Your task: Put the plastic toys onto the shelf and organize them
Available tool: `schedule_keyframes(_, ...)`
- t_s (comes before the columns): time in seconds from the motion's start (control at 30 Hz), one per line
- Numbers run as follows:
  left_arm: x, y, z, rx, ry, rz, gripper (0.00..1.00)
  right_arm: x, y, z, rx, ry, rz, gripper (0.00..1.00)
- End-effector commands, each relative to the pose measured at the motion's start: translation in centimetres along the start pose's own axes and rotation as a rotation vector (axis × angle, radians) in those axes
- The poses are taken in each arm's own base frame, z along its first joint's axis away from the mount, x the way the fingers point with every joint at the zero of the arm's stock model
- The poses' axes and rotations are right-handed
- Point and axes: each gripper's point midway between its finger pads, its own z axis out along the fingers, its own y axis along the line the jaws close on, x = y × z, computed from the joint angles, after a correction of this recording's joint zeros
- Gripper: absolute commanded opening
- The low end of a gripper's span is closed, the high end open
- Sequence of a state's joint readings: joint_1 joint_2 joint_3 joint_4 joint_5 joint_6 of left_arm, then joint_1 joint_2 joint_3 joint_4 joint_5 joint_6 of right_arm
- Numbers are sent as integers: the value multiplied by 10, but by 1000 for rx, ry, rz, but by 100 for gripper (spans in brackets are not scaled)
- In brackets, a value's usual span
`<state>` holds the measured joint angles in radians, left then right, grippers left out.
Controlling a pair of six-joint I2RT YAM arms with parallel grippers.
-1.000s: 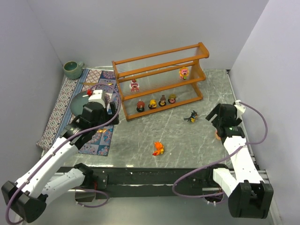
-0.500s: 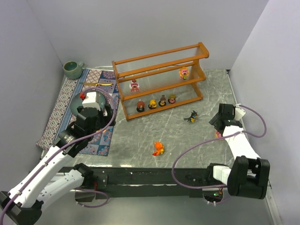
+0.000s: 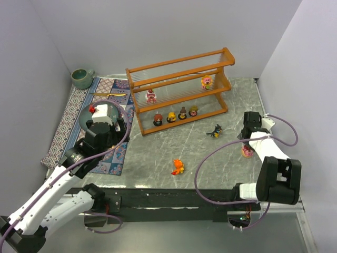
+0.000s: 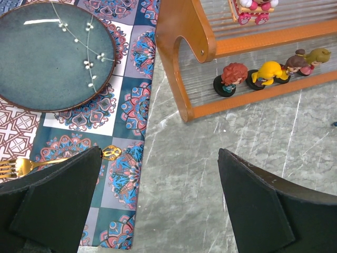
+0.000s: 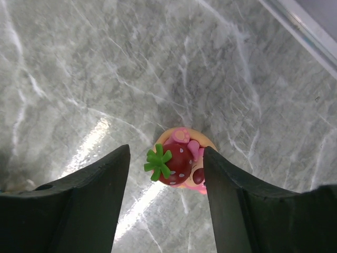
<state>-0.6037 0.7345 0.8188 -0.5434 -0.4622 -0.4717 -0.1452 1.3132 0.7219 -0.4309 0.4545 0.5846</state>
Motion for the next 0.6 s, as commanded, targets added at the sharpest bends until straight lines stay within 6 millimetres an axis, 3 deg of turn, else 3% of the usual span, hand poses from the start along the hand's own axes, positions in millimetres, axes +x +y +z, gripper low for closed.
schedule_keyframes(0.0,-5,0,-1,6,-28,3,97,-15,7,2,-11,-25,-4,64)
schedule_keyframes(0.27,-5,0,0,7,-26,1,97,-9,8,1,-29,0,-42,31)
schedule_keyframes(0.43,-4,-1,2,11,-21,0,97,-5,16,-13,-84,-13,-106,7)
schedule_keyframes(0.57,-2,-6,5,41,-7,5,97,13,59,-50,-228,-70,-308,0)
